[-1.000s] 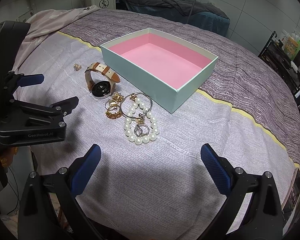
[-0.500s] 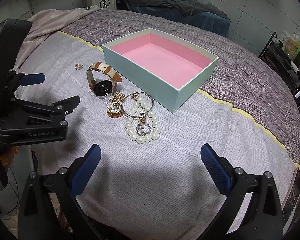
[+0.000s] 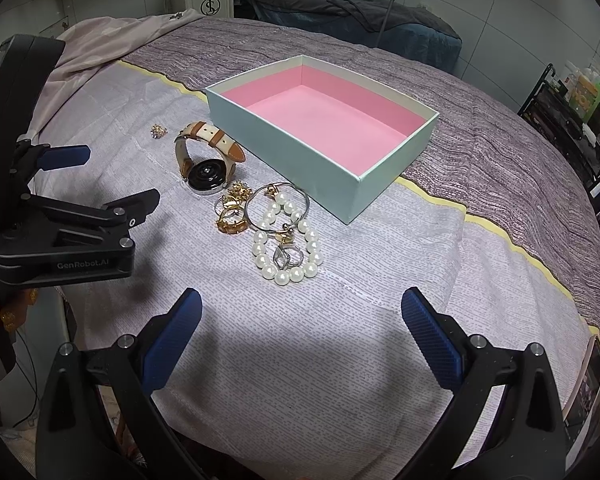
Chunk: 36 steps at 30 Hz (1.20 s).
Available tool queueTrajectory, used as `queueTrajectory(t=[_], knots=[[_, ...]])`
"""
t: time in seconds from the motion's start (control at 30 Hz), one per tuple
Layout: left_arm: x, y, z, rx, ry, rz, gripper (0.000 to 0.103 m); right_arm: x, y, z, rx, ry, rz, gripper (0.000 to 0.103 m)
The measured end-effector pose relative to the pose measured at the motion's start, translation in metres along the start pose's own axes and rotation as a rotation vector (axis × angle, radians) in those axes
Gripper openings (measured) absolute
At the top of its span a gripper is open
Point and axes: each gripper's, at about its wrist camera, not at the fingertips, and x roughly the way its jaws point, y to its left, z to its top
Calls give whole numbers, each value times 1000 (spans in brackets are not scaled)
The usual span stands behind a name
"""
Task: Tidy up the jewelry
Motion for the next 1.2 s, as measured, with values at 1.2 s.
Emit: queueTrajectory(t=[1.2], knots=[[0,52,-15,-85,-54,-47,97,1,-24,-7,9,-75,112,98]])
